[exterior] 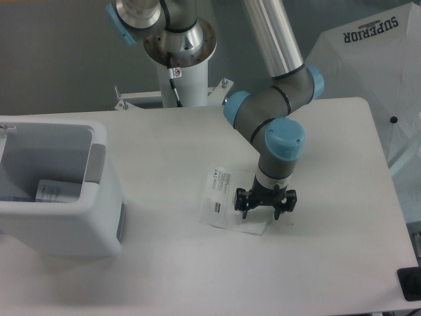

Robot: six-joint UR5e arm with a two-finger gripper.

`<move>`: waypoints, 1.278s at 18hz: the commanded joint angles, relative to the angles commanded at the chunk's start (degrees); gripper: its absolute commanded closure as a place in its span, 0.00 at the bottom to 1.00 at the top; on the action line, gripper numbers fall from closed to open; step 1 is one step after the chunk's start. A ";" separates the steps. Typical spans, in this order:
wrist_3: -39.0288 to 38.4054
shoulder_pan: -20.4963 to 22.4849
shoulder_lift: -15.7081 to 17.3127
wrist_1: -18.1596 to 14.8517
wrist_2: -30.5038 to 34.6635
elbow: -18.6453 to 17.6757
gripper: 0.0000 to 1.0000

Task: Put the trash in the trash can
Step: 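Lower the gripper onto the bag and pinch its edge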

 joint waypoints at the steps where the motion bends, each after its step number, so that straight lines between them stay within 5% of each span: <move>1: 0.00 0.00 0.00 0.00 -0.09 0.00 0.26; 9: 0.00 0.00 0.35 -0.09 -0.18 -0.35 0.52; 23: -0.18 0.09 1.84 -0.44 -1.84 -1.05 0.80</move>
